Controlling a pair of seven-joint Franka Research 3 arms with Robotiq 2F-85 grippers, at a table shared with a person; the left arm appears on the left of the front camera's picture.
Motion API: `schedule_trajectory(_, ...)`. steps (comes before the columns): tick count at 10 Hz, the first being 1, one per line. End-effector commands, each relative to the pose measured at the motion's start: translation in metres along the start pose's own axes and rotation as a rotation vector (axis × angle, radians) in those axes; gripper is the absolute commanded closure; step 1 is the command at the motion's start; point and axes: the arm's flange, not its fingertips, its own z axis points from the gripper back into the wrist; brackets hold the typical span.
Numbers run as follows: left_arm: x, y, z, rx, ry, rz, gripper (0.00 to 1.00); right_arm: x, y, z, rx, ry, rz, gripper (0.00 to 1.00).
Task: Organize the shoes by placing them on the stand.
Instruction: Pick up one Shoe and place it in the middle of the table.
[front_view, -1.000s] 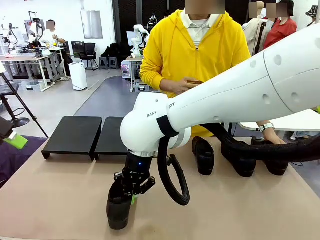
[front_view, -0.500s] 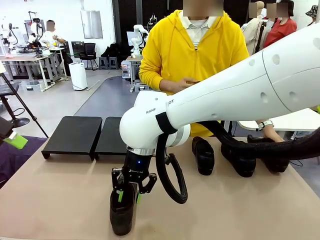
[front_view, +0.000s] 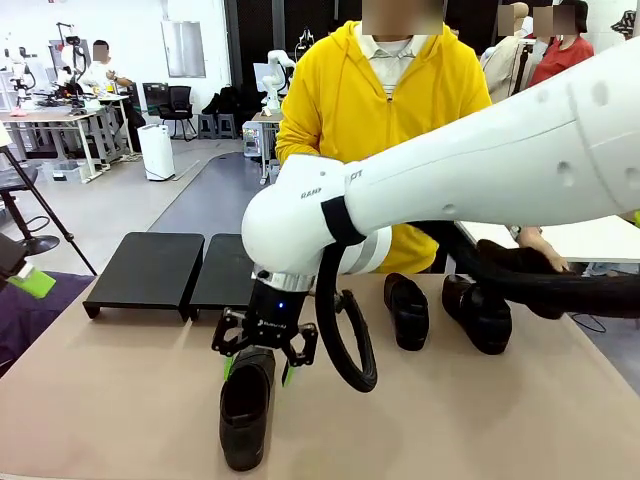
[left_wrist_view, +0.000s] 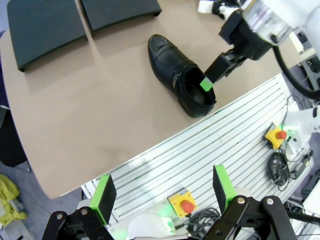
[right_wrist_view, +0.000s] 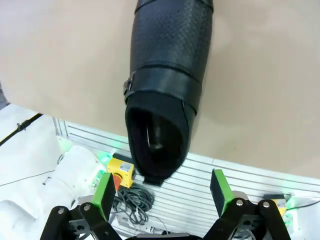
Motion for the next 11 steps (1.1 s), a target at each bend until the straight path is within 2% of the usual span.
schedule_trajectory(1, 0.001, 0.001, 0.0, -0.009, -0.01, -0.002, 0.0, -0.045, -0.018, 0.044, -0.004, -0.009, 0.058, 0.0)
schedule_trajectory(4, 0.001, 0.001, 0.0, -0.009, -0.01, -0.002, 0.0, -0.125, -0.032, 0.103, 0.017, 0.164, 0.248, 0.0)
schedule_trajectory(5, 0.001, 0.001, 0.0, -0.009, -0.01, -0.002, 0.0, -0.152, -0.04, 0.106, 0.04, 0.168, 0.274, 0.0)
schedule_trajectory(6, 0.001, 0.001, 0.0, -0.009, -0.01, -0.002, 0.0, -0.172, -0.046, 0.107, 0.017, 0.102, 0.203, 0.0)
schedule_trajectory(7, 0.001, 0.001, 0.0, -0.009, -0.01, -0.002, 0.0, -0.176, -0.051, 0.104, -0.004, 0.068, 0.132, 0.0)
schedule_trajectory(8, 0.001, 0.001, 0.0, -0.009, -0.01, -0.002, 0.0, -0.161, -0.024, 0.113, 0.009, 0.141, 0.243, 0.0)
schedule_trajectory(9, 0.001, 0.001, 0.0, -0.009, -0.01, -0.002, 0.0, -0.161, -0.024, 0.113, 0.009, 0.141, 0.243, 0.0)
schedule_trajectory(10, 0.001, 0.001, 0.0, -0.009, -0.01, -0.002, 0.0, -0.179, -0.04, 0.113, -0.011, 0.109, 0.213, 0.0)
schedule_trajectory(11, 0.001, 0.001, 0.0, -0.009, -0.01, -0.002, 0.0, -0.165, -0.031, 0.108, 0.023, 0.189, 0.299, 0.0)
